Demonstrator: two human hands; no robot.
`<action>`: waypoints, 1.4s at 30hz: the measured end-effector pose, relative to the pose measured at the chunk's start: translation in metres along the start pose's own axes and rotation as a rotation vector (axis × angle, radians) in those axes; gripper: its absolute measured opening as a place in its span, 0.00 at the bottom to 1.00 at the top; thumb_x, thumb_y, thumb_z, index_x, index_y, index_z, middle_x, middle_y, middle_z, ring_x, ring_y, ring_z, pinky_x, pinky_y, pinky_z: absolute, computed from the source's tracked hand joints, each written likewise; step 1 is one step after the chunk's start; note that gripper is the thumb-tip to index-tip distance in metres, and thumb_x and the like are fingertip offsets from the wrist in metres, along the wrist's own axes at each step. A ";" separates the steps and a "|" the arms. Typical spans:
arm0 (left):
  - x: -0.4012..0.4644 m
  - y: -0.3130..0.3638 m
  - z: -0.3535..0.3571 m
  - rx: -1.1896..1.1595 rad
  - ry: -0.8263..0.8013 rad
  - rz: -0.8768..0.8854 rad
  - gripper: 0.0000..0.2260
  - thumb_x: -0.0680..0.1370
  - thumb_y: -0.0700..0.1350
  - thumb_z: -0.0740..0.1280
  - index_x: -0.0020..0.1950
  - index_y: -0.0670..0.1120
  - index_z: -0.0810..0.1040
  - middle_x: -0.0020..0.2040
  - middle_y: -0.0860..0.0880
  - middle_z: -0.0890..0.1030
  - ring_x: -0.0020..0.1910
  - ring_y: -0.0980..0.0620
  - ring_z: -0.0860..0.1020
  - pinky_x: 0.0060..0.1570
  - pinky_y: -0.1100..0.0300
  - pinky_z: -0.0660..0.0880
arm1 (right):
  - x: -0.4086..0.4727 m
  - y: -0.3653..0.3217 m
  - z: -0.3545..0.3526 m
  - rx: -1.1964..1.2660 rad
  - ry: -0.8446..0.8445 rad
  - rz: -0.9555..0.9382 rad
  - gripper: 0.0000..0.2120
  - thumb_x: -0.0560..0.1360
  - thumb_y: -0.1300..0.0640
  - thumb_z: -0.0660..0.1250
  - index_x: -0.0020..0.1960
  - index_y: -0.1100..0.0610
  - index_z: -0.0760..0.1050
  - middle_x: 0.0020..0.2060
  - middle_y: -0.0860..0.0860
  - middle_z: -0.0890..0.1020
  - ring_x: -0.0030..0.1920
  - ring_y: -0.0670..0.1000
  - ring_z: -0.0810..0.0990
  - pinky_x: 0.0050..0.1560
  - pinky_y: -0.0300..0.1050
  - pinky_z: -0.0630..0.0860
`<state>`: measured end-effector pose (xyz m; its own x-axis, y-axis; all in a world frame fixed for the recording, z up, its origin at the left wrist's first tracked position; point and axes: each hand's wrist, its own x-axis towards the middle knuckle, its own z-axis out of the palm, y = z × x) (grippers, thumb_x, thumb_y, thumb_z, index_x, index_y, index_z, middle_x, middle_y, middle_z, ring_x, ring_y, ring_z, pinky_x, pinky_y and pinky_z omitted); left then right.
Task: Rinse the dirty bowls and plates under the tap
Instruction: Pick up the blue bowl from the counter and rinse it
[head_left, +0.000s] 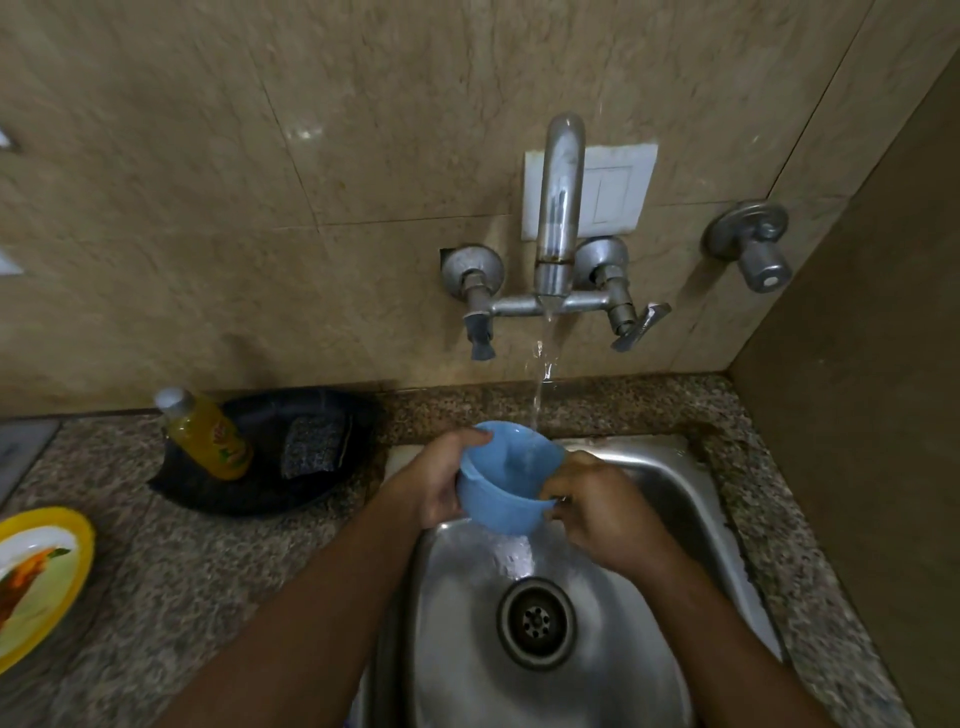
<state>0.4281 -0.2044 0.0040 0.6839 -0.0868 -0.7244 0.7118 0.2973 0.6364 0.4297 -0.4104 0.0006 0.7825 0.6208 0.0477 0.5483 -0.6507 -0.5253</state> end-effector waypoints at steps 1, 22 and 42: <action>0.001 -0.002 0.001 0.003 0.005 0.011 0.13 0.79 0.48 0.60 0.55 0.43 0.80 0.45 0.44 0.86 0.44 0.46 0.83 0.46 0.55 0.79 | -0.002 0.000 0.000 -0.067 -0.003 -0.027 0.09 0.64 0.61 0.71 0.42 0.50 0.82 0.42 0.49 0.81 0.46 0.50 0.79 0.43 0.44 0.77; 0.018 -0.026 0.033 0.059 0.106 0.597 0.08 0.80 0.42 0.66 0.53 0.52 0.83 0.53 0.47 0.85 0.54 0.50 0.82 0.57 0.57 0.77 | 0.022 -0.029 0.028 -0.504 -0.196 0.191 0.43 0.66 0.42 0.67 0.74 0.60 0.57 0.67 0.59 0.64 0.68 0.60 0.63 0.72 0.53 0.58; 0.015 -0.041 0.007 -0.211 0.042 0.294 0.24 0.81 0.58 0.58 0.64 0.40 0.77 0.58 0.36 0.82 0.59 0.37 0.80 0.63 0.38 0.73 | -0.004 -0.012 -0.001 -0.578 -0.056 -0.156 0.11 0.69 0.41 0.68 0.46 0.47 0.80 0.38 0.46 0.83 0.49 0.51 0.80 0.67 0.61 0.63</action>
<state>0.4105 -0.2247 -0.0306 0.8440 0.0689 -0.5319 0.4345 0.4935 0.7534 0.4203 -0.4057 0.0074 0.6714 0.7403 0.0339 0.7396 -0.6723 0.0324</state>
